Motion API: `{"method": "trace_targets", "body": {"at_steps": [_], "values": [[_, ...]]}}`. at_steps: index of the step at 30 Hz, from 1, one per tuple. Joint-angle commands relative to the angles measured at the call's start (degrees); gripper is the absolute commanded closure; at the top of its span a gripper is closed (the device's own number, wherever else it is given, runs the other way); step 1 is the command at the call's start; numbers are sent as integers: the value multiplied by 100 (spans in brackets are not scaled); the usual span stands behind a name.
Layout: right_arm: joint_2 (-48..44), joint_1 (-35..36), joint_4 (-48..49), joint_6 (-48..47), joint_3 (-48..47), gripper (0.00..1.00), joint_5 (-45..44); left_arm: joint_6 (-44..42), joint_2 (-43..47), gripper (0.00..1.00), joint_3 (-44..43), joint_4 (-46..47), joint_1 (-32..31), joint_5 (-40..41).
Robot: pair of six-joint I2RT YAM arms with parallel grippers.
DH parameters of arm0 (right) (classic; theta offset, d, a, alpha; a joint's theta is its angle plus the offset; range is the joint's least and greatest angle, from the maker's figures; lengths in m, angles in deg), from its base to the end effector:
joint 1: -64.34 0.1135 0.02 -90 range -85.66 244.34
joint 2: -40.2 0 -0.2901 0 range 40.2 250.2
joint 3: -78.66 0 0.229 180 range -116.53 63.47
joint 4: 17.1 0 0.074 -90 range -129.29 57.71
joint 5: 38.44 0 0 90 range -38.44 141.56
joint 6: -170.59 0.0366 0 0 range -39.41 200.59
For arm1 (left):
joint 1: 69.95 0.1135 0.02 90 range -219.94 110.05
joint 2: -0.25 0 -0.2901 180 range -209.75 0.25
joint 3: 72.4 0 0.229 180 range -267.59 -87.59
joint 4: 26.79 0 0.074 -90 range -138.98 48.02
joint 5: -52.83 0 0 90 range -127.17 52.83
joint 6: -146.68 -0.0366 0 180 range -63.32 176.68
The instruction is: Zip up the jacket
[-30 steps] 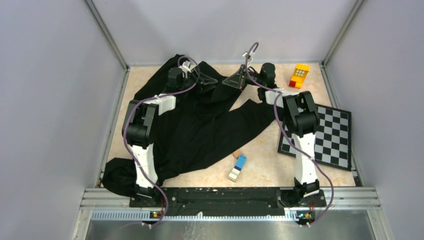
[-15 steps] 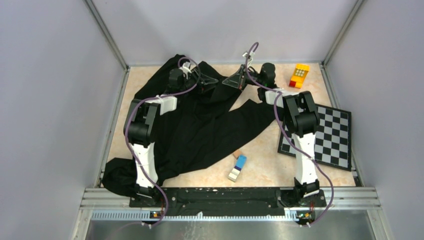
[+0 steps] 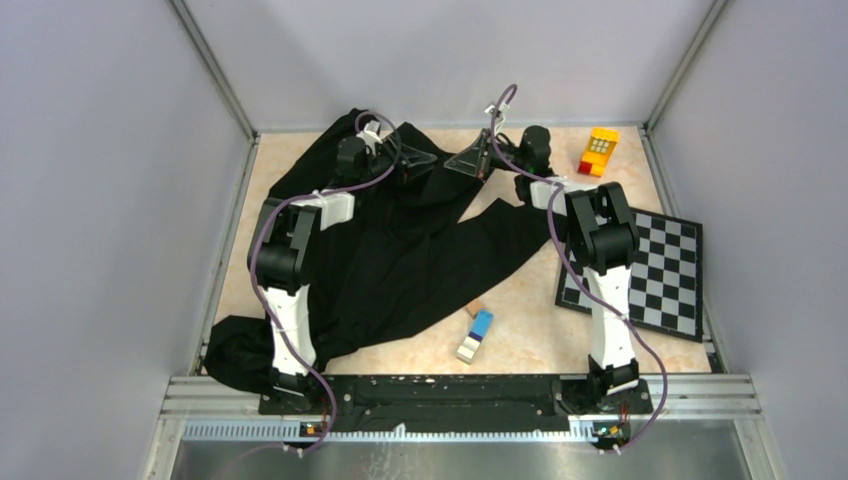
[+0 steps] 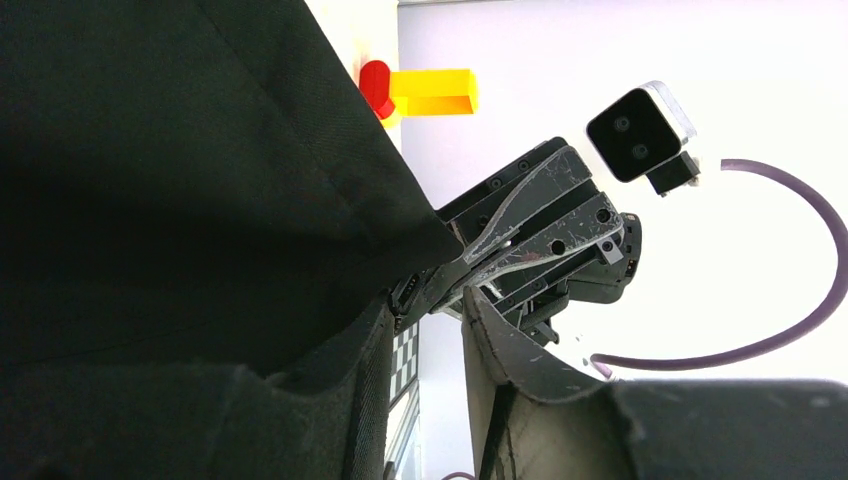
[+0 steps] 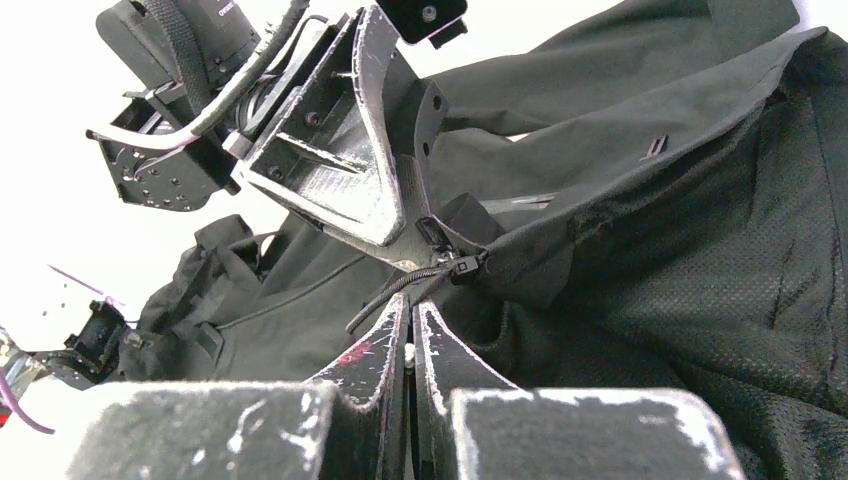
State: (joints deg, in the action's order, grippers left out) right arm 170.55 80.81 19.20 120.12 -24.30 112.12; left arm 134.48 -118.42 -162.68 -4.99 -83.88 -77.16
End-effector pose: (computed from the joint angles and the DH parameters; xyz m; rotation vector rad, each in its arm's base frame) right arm 0.4724 0.1729 0.2435 -0.6581 1.5666 1.4938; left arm 0.4428 -0.1341 0.2474 -0.4842 1.9465 -1.7038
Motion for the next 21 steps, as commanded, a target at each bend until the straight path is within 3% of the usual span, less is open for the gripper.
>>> {"method": "trace_targets", "body": {"at_steps": [1, 7, 19, 21], "values": [[-405, 118, 424, -33, -59, 100, 66, -28, -33, 66, -20, 270, -22, 15], [-401, 125, 433, -29, -56, 100, 66, -146, -16, 69, -35, 64, -22, 82], [-493, 146, 188, -129, 79, 100, -511, -360, 113, 100, 140, -82, -22, 171], [-556, 156, 178, -160, 153, 100, -698, -385, 166, 100, 202, -76, -21, 197]]}}
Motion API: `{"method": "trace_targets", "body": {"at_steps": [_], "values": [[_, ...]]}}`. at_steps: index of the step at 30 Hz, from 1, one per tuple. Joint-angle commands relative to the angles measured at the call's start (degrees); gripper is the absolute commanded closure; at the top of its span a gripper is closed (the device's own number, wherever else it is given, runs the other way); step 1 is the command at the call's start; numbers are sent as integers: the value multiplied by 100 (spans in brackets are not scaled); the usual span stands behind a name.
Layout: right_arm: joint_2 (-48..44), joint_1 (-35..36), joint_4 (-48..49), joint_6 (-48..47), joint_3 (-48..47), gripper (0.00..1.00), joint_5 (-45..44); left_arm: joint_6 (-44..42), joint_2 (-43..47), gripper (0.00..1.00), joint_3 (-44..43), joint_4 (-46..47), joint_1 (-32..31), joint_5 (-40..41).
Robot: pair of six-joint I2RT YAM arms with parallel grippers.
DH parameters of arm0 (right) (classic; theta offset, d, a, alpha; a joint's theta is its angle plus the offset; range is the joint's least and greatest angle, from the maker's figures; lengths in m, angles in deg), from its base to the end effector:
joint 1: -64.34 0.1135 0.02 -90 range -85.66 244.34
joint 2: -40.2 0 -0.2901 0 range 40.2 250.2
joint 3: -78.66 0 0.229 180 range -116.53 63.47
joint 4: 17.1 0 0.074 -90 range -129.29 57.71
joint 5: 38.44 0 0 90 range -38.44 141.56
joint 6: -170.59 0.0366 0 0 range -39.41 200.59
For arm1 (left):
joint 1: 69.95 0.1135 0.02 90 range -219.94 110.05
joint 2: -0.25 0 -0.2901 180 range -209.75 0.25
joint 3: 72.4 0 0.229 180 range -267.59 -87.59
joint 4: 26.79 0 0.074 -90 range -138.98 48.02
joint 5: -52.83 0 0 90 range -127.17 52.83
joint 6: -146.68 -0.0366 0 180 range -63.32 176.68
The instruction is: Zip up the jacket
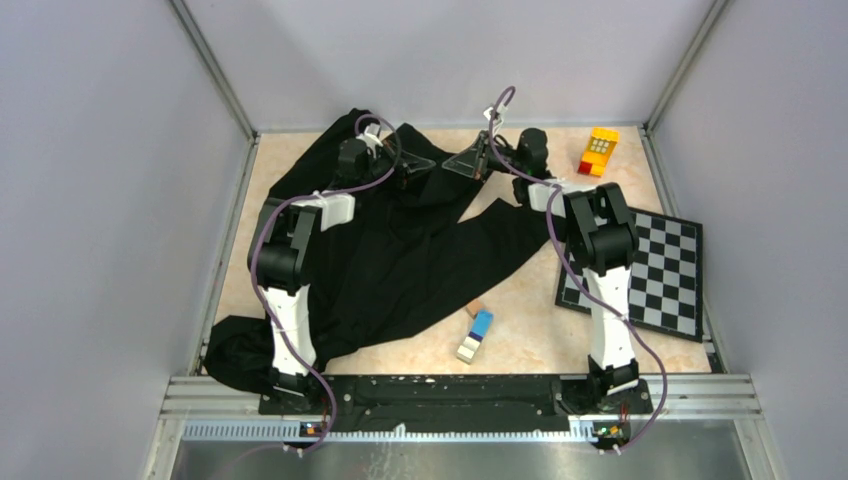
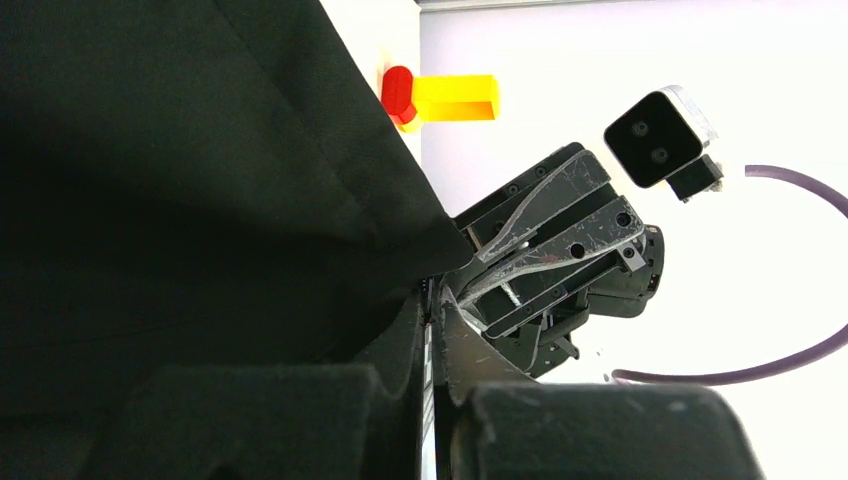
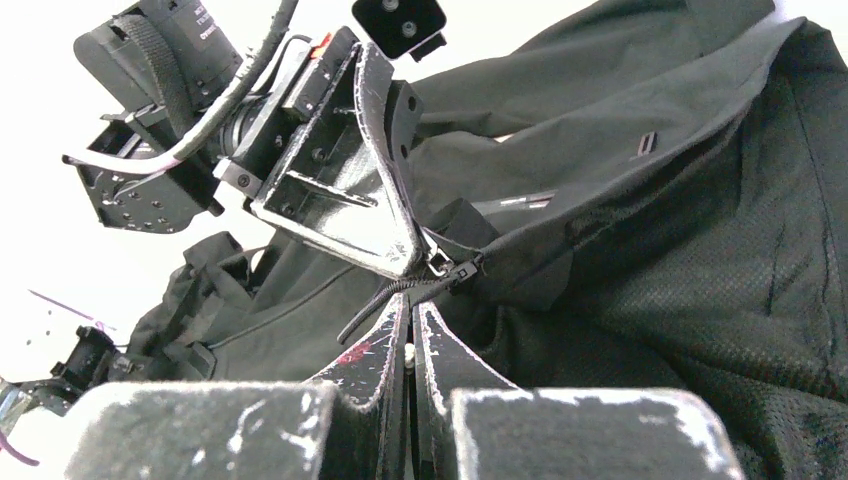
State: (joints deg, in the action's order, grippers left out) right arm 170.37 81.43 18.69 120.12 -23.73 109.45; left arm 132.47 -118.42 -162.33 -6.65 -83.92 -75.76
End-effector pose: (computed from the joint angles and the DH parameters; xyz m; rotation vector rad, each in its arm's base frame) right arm 0.4710 0.1772 0.2415 -0.6150 1.5816 1.4783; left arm 0.4423 -0.1335 0.2426 -0.4950 1.9634 -1.6577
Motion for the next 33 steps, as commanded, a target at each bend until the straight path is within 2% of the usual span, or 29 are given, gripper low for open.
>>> {"method": "trace_targets", "body": {"at_steps": [1, 4, 12, 19, 25, 29, 33], "values": [[-560, 100, 186, -194, 127, 100, -526, -193, 191, 100, 206, 100, -17, 66], [-716, 108, 84, -339, 345, 100, -941, -161, 307, 100, 424, 270, -17, 116], [-1180, 107, 632, -192, 1145, 100, -2042, -72, 461, 100, 871, 676, -9, 32], [-1037, 126, 770, 165, 1119, 100, -1799, -44, 434, 100, 873, 810, -33, -76], [-834, 131, 526, 336, 980, 100, -1433, 131, 326, 100, 863, 1065, -35, -175], [-675, 136, 637, 426, 916, 95, -1195, 68, 314, 100, 807, 953, -35, -164], [-628, 131, 545, 373, 834, 94, -1138, 68, 301, 100, 755, 909, -30, -167]]}}
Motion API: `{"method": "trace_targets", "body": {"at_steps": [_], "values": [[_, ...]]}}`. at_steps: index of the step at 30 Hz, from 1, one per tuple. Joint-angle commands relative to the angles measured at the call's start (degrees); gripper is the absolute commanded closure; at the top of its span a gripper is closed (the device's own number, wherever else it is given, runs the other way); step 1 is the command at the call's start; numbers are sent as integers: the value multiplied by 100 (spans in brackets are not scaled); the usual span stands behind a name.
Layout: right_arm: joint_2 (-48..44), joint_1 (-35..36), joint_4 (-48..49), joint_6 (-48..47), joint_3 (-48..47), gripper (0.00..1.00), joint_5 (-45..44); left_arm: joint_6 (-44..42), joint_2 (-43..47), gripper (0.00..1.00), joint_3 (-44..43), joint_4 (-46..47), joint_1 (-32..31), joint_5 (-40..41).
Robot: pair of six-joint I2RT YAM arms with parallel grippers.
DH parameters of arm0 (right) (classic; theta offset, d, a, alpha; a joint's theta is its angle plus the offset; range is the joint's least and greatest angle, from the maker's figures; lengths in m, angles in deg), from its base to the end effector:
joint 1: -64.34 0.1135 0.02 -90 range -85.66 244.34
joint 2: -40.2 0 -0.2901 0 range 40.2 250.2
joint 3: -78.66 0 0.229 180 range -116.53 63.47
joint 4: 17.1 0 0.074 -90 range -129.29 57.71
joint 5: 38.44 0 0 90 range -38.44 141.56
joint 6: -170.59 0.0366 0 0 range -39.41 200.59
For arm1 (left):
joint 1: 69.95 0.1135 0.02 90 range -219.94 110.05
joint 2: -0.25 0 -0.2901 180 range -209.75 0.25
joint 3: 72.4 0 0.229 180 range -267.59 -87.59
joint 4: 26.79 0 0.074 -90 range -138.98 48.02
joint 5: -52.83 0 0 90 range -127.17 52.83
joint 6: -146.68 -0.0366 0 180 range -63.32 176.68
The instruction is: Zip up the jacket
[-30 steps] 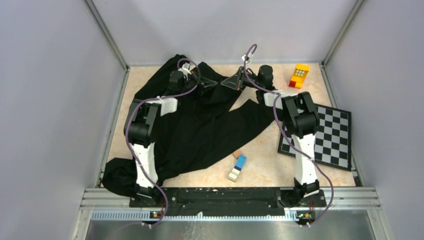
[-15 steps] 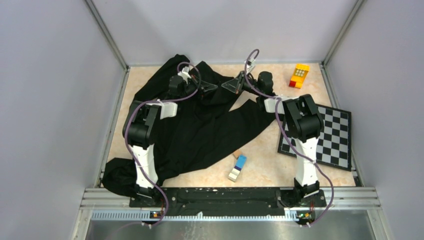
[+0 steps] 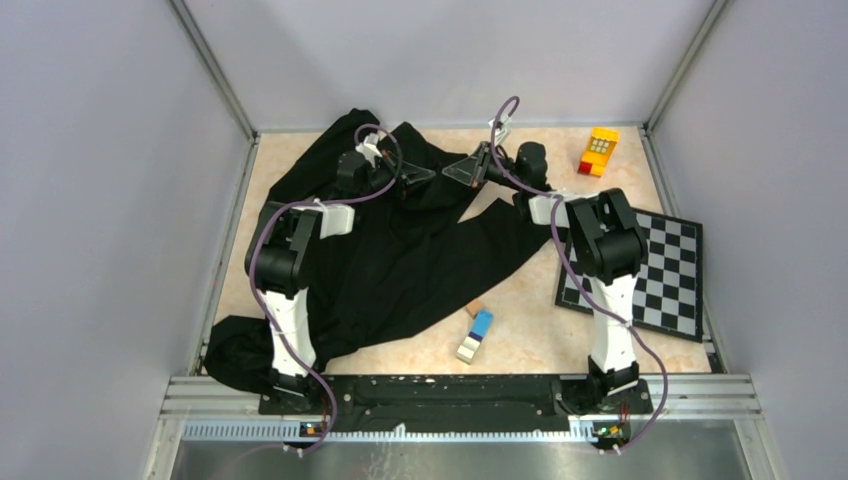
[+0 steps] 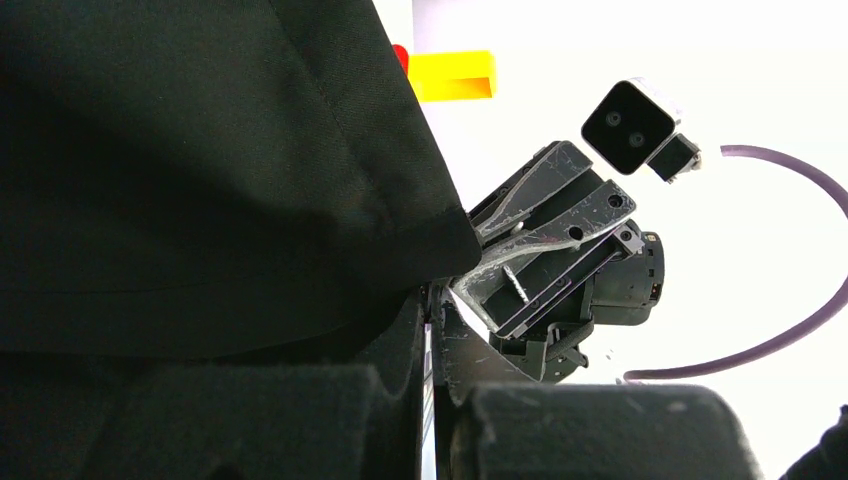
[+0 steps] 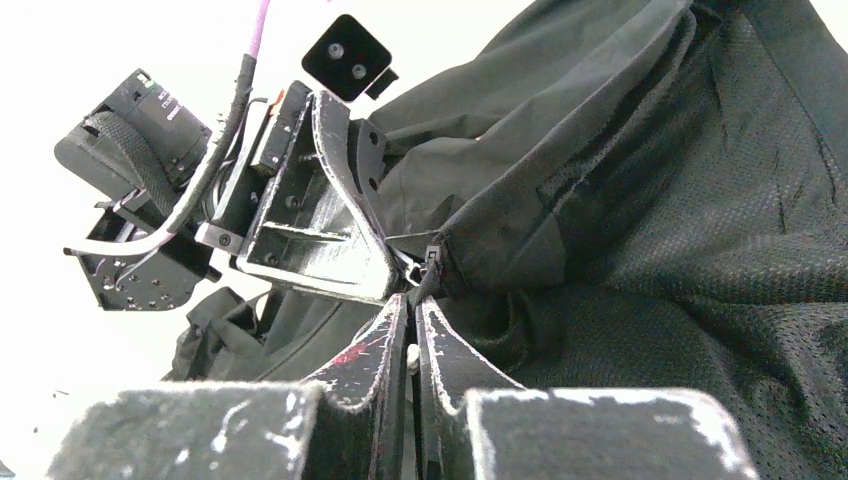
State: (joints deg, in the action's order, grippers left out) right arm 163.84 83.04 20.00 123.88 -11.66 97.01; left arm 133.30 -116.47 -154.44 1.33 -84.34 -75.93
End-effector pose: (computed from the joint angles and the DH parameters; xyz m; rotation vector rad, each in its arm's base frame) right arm 0.4383 0.1759 0.2358 -0.3508 1.6779 1.4225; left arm 0.4211 -0.1317 0.2306 -0.4727 1.9387 -1.6803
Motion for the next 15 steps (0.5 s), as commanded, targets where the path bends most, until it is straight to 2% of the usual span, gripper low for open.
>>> {"method": "trace_targets", "body": {"at_steps": [1, 5, 15], "values": [[35, -23, 394, -9, -383, 94, 108, -21, 106, 100, -30, 102, 7, -149], [45, -25, 274, -75, -424, 89, 50, -45, 130, 100, -46, 62, 7, -150], [137, -24, 140, -29, -565, 84, -42, -88, 181, 100, -57, 5, 7, -164]]}}
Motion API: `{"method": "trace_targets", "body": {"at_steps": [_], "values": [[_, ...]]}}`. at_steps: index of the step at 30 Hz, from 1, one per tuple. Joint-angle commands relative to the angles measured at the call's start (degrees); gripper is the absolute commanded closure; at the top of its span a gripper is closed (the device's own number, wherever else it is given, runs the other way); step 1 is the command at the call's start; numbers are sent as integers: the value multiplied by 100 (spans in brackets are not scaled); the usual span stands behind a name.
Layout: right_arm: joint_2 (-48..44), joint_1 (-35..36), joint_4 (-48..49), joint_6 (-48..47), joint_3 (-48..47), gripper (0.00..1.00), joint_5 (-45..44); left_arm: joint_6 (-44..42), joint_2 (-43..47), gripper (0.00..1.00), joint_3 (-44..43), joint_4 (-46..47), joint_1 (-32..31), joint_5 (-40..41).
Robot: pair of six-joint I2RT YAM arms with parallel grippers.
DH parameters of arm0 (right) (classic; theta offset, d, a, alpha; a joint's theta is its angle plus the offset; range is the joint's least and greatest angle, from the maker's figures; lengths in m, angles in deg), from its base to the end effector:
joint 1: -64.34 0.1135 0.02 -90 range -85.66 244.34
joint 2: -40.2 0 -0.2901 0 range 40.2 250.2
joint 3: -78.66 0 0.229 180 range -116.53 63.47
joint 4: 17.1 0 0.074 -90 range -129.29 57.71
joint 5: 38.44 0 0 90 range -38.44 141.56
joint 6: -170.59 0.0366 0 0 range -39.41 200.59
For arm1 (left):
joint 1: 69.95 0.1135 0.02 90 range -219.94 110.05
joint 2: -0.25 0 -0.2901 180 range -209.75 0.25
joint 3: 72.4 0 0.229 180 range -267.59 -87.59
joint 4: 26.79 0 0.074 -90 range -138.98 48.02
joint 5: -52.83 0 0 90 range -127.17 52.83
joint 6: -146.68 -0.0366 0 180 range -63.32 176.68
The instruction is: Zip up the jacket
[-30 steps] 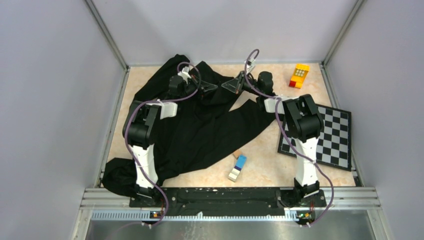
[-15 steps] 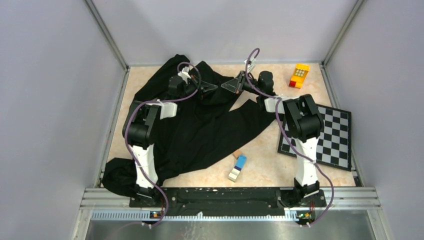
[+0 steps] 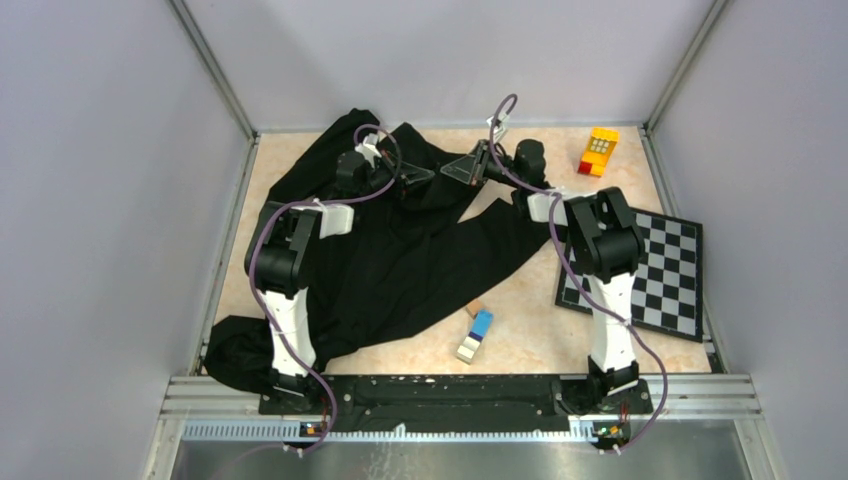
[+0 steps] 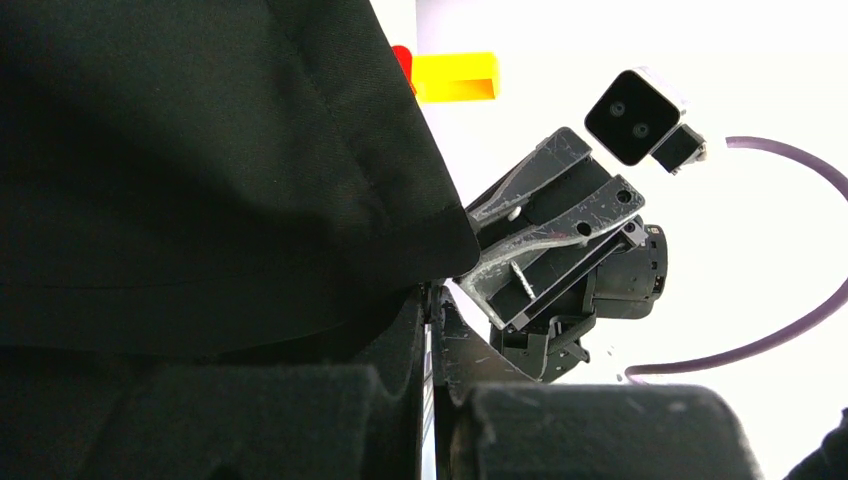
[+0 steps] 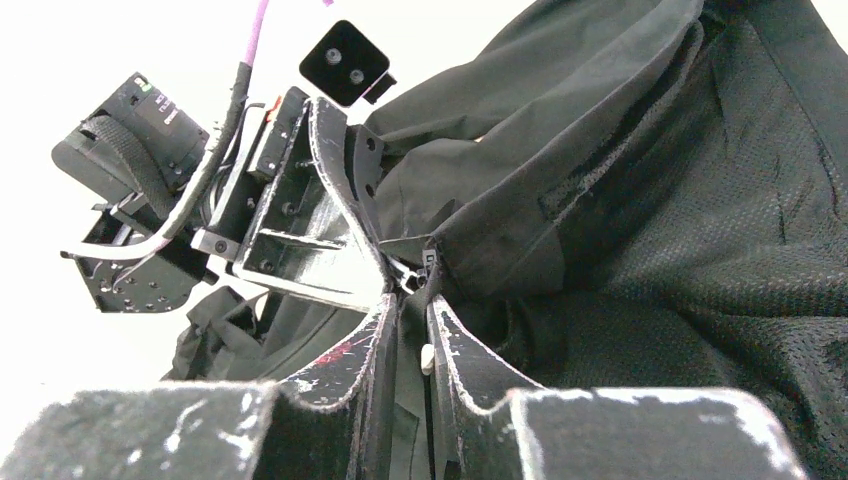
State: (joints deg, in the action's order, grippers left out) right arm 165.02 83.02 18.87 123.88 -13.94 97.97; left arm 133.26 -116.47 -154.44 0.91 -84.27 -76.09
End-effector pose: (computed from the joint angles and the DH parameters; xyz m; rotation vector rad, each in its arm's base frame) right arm 0.4447 0.1783 0.2361 -0.3659 1.6796 1.4336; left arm 0.4211 -0.1312 0.2299 -0.4766 1.9457 -1.6798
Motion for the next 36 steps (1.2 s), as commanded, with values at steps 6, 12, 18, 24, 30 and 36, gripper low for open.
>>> {"method": "trace_targets", "body": {"at_steps": [6, 12, 18, 24, 30, 36], "values": [[68, -17, -24, -81, -472, 83, -244, -81, 211, 100, -12, 70, 0, -167], [119, 11, -86, -81, -623, 100, -203, -40, 212, 100, -7, 114, 2, -183], [44, -33, -307, -354, -587, 86, -209, -34, 241, 100, -1, 136, 9, -188], [-160, -115, -712, -911, -504, 51, 223, -15, 197, 100, 31, 161, 9, -204], [2, -121, -653, -1042, -525, 57, 682, -2, 194, 100, 22, 178, 9, -208], [199, -106, -265, -749, -601, 69, 870, -9, 200, 100, 6, 149, 9, -222]]}}
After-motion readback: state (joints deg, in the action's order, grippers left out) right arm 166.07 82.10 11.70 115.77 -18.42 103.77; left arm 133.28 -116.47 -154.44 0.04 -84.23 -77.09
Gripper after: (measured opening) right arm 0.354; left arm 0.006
